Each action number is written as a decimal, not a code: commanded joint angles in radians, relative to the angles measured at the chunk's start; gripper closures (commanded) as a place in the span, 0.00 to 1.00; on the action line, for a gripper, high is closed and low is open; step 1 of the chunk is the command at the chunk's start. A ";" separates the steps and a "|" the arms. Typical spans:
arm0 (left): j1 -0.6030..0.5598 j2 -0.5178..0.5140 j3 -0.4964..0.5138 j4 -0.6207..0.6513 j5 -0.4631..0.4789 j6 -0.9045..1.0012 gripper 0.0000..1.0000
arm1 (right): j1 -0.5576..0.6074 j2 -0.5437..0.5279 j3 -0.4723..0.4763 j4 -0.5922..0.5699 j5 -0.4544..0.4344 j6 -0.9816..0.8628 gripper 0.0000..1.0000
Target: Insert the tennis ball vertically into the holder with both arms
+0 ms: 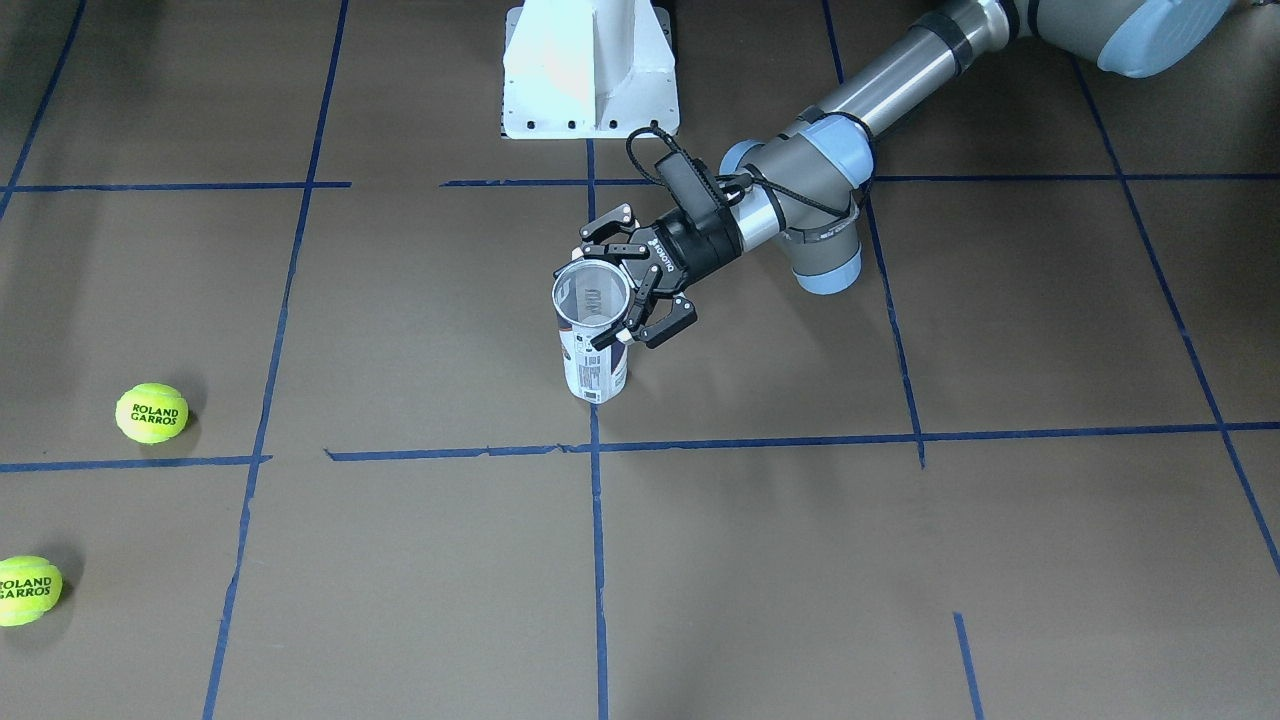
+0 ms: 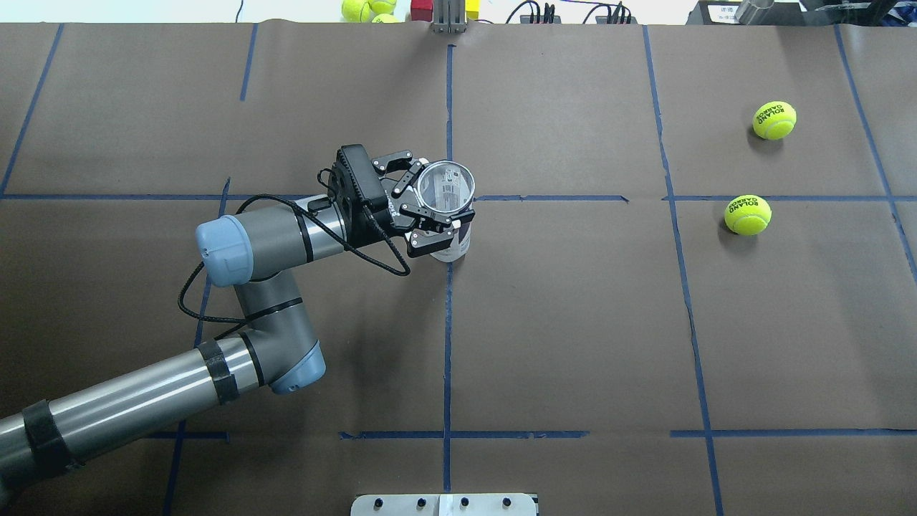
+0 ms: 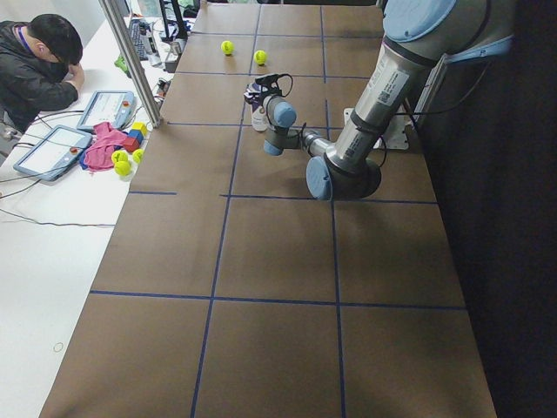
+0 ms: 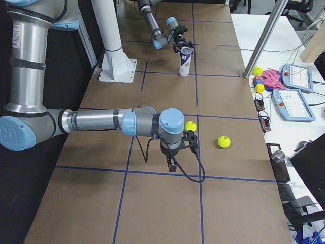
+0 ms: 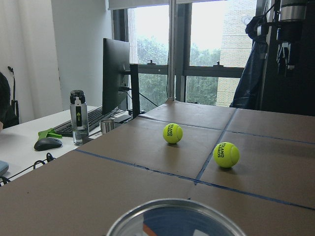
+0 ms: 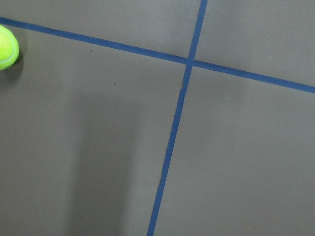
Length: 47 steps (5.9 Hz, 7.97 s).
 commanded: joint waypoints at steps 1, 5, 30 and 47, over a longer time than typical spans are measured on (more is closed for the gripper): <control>0.001 0.000 0.000 0.003 0.000 0.000 0.12 | -0.047 0.002 0.028 0.045 0.016 0.002 0.00; 0.015 0.013 0.001 0.003 0.000 0.000 0.10 | -0.306 0.174 0.024 0.131 0.025 0.332 0.00; 0.022 0.011 -0.002 0.007 0.003 -0.005 0.09 | -0.937 1.060 -0.048 -0.165 -0.424 1.517 0.95; 0.010 0.028 -0.004 0.007 0.035 -0.066 0.16 | -0.534 0.632 -0.097 0.038 -0.238 0.704 0.01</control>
